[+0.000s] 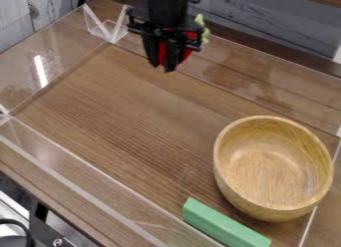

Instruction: Move the red object to the left side of the table

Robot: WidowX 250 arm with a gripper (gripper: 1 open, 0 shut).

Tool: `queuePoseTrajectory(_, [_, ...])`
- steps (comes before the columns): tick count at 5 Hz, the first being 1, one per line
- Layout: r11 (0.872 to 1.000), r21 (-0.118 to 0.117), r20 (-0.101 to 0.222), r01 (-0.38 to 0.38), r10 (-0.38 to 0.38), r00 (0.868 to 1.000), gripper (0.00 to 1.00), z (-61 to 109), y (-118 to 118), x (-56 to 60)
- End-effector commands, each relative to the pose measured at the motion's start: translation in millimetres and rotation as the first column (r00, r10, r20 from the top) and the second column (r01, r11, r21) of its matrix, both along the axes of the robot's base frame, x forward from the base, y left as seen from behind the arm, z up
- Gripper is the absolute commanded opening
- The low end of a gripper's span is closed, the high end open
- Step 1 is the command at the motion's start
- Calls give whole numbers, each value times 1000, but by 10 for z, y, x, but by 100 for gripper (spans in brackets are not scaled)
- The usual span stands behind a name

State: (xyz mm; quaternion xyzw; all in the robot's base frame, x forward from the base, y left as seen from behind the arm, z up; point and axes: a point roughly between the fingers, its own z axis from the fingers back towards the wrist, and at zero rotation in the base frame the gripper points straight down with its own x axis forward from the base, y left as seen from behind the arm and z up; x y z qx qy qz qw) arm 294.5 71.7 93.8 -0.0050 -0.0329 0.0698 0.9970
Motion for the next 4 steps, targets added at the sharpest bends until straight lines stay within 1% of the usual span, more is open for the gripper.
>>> queuePoseTrajectory(1, [993,44,53,-106,104,993,0,159,342,-119])
queuePoseTrajectory(2, [982,59,40,-180,177,983,0,81,628,-235])
queuePoseTrajectory(3, [969,82,22,-232,231,973,0,-39,805,-245])
queuePoseTrajectory(4, [983,84,13,-164,164,986,0,-202,972,-144])
